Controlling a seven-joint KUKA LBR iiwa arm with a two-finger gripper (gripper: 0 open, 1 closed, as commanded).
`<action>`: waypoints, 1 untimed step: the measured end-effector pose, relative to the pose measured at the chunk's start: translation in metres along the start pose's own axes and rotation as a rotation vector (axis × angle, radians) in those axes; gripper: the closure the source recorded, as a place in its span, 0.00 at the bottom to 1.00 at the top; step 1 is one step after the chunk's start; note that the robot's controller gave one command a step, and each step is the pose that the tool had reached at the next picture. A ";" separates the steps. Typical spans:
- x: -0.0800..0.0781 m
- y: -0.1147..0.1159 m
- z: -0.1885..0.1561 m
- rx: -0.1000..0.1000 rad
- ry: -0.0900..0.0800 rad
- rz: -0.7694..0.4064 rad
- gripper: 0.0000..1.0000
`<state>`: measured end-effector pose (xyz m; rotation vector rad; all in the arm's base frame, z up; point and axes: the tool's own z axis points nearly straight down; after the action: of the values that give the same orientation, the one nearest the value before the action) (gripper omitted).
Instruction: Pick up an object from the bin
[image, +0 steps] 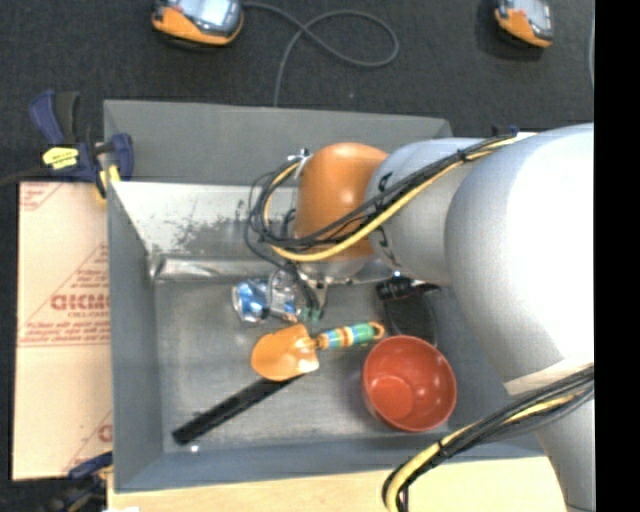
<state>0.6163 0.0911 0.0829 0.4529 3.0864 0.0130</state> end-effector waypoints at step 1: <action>0.000 0.000 0.000 0.000 0.000 0.000 1.00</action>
Offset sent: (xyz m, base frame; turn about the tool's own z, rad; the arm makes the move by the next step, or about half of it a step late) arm 0.0048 0.0387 -0.0129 0.0651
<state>0.6163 0.0911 0.0828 0.4536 3.0864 0.0130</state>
